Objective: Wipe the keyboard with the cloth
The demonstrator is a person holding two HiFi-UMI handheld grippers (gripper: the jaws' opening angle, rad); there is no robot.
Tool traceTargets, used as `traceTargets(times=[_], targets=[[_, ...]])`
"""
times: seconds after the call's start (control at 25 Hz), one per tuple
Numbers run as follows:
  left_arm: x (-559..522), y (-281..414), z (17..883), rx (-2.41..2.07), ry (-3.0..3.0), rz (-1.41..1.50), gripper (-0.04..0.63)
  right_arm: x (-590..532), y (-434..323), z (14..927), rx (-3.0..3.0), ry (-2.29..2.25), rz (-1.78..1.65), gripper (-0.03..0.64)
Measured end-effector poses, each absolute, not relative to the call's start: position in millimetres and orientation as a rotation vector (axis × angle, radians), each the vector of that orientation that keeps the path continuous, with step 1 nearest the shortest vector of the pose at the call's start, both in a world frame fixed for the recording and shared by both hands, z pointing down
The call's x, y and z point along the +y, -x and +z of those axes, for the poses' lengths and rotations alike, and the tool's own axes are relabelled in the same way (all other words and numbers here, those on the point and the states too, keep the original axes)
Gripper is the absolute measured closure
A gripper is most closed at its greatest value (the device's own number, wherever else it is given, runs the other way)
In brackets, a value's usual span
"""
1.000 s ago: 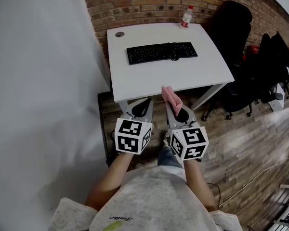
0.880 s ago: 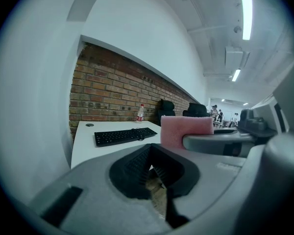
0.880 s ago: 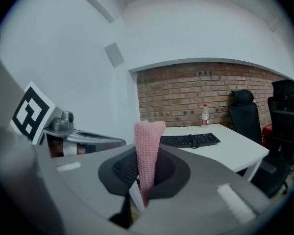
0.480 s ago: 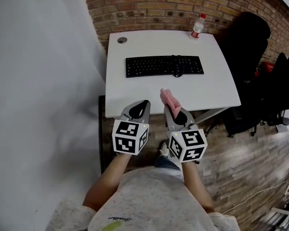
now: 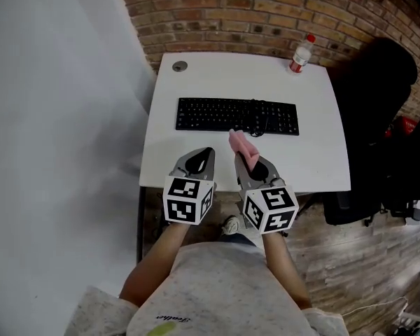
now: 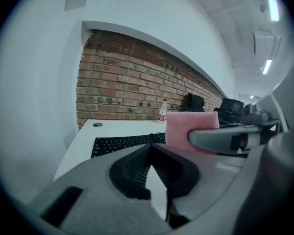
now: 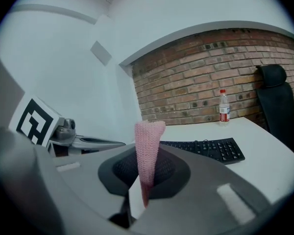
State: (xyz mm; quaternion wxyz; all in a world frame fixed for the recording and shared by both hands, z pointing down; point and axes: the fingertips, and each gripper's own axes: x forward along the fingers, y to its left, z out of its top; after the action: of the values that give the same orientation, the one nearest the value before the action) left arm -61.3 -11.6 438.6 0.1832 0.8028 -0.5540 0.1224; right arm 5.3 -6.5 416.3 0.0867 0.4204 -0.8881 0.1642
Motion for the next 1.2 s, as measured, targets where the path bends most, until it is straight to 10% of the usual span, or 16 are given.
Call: traceTargets(times=[1.2], targets=[[-119.1, 193.4, 471.7, -1.844, -1.949, 0.29, 0.598, -151.0, 144.3, 447.3, -2.719, -0.673, 0.859, 0.597]])
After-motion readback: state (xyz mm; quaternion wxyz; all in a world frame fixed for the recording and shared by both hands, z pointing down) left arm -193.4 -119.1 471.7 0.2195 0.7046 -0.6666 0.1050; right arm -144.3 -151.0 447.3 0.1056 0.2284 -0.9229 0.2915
